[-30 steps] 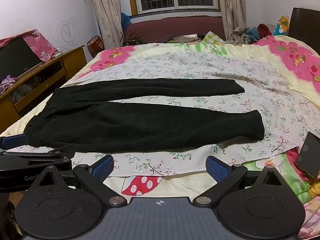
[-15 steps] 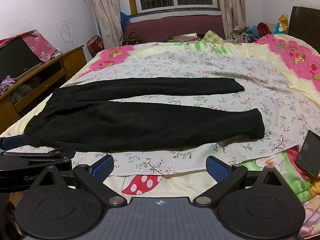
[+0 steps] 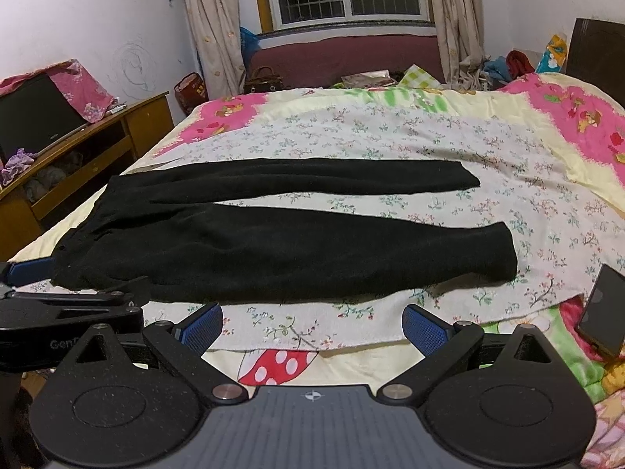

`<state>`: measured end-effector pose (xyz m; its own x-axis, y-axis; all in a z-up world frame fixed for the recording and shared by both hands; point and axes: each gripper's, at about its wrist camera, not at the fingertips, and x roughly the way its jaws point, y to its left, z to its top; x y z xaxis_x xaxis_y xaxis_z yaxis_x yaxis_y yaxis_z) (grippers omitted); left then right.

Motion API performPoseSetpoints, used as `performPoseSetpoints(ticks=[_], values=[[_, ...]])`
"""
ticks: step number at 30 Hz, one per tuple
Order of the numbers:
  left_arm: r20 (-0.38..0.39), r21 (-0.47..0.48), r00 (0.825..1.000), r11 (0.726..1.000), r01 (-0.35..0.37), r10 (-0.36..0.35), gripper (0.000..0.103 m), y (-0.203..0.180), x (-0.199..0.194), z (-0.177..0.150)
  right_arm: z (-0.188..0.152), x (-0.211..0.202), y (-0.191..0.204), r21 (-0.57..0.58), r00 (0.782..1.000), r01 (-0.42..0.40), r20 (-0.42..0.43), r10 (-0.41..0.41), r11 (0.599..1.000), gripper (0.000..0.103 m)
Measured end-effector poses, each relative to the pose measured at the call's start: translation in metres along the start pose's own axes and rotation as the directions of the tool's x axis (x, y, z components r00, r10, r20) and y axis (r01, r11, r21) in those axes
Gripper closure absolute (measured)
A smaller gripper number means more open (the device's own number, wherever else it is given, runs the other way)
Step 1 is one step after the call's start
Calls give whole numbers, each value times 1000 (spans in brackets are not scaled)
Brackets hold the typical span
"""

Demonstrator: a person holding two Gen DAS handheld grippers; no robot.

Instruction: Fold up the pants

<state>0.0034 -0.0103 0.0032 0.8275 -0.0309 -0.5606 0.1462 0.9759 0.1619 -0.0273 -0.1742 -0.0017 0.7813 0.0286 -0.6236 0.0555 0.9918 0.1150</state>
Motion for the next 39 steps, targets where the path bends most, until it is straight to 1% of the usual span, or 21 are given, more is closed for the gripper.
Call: performPoseSetpoints(ticks=[5, 8, 10, 16, 18, 21, 23, 26, 29, 31, 34, 37, 39], values=[[48, 25, 998, 999, 33, -34, 0, 5, 5, 10, 12, 7, 5, -48, 1000, -15, 6, 16, 999, 15], [56, 21, 996, 998, 67, -68, 0, 10, 12, 18, 20, 12, 8, -89, 999, -37, 6, 38, 995, 15], [51, 19, 994, 996, 92, -92, 0, 13, 19, 21, 27, 17, 7, -95, 999, -51, 6, 51, 994, 15], [48, 49, 993, 994, 101, -104, 0, 18, 40, 35, 47, 34, 11, -148, 997, -76, 3, 77, 986, 16], [39, 53, 994, 993, 104, -106, 0, 20, 47, 40, 54, 42, 11, -148, 997, -82, -5, 82, 986, 17], [29, 56, 990, 989, 137, -139, 0, 26, 59, 49, 65, 50, 11, -154, 996, -85, 2, 86, 984, 17], [24, 73, 989, 987, 141, -143, 0, 28, 70, 57, 73, 60, 12, -174, 995, -96, 2, 98, 980, 17], [31, 120, 987, 981, 150, -155, 0, 30, 88, 71, 88, 79, 12, -209, 992, -124, -13, 124, 970, 17], [26, 180, 984, 969, 167, -174, 0, 33, 112, 83, 105, 100, 12, -259, 989, -150, -29, 148, 954, 17], [12, 225, 981, 957, 186, -193, 0, 34, 133, 89, 116, 117, 11, -296, 985, -171, -47, 164, 940, 17], [-10, 279, 973, 934, 222, -229, 0, 37, 167, 97, 134, 150, 10, -338, 976, -216, -102, 192, 916, 18], [-36, 298, 961, 915, 272, -274, 0, 43, 206, 111, 154, 186, 10, -382, 967, -253, -140, 214, 889, 20], [-48, 308, 958, 908, 284, -283, 0, 49, 231, 123, 167, 211, 11, -407, 962, -268, -157, 223, 873, 22]])
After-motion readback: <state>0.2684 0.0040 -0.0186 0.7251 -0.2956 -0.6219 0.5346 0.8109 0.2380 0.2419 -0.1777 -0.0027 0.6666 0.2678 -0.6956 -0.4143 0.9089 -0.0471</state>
